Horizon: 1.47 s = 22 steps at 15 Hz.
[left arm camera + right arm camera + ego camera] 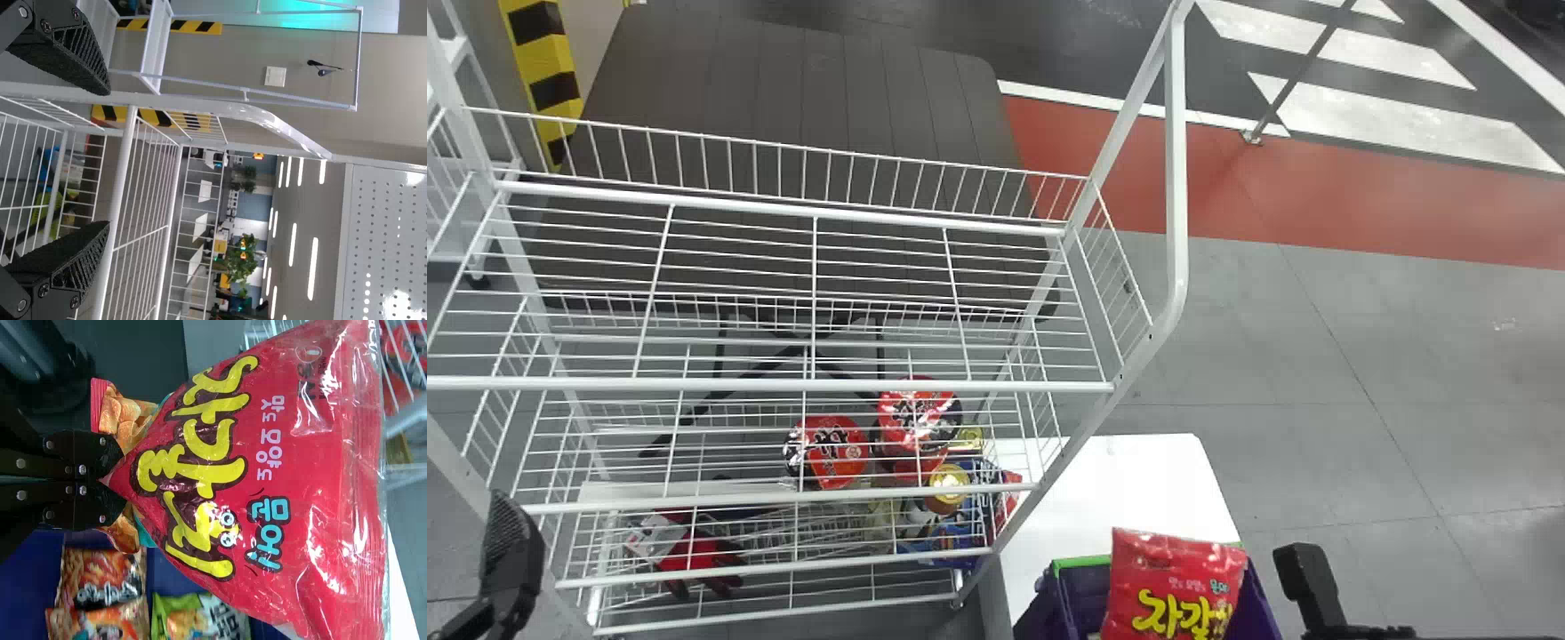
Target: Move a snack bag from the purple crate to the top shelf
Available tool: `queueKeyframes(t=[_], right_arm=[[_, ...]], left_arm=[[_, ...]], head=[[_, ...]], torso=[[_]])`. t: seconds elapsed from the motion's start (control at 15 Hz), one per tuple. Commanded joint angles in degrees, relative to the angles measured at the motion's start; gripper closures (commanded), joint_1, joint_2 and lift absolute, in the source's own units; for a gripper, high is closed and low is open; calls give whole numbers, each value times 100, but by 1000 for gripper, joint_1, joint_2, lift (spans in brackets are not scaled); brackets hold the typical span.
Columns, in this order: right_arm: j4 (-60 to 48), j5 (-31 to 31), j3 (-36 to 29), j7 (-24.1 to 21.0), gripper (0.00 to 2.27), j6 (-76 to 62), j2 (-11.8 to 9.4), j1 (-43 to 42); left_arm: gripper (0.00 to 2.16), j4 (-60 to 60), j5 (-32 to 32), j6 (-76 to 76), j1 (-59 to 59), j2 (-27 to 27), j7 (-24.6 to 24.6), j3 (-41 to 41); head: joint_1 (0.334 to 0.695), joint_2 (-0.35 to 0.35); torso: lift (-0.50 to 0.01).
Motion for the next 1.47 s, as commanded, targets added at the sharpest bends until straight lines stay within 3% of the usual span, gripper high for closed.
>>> queueKeyframes(t=[0.0,0.2,0.4,0.67,1.13,1.4], right_arm=[[-476,-136,-288,351,1683,167,226,97],[-1118,-444,-543,492,1683,818,349,220],[-2216,-593,-745,615,1686,2341,437,264],[-3965,-901,-1211,624,1686,2341,508,176],[-5363,-2755,-2231,545,1686,2341,297,-1309],[-5565,-4083,-2749,-194,1683,2341,51,-2118]], left_arm=[[124,20,0,1,0,-23,5,9],[124,29,-27,1,0,-40,31,9],[124,47,-44,1,0,-49,66,9],[124,55,-106,-17,0,-93,93,9],[124,20,-203,-105,53,-137,172,-35],[124,-15,-326,-140,123,-172,242,-71]], head=[[695,-350],[695,-326],[695,-288],[695,-224],[695,-144],[695,-99]], torso=[[0],[0],[0],[0],[0],[0]])
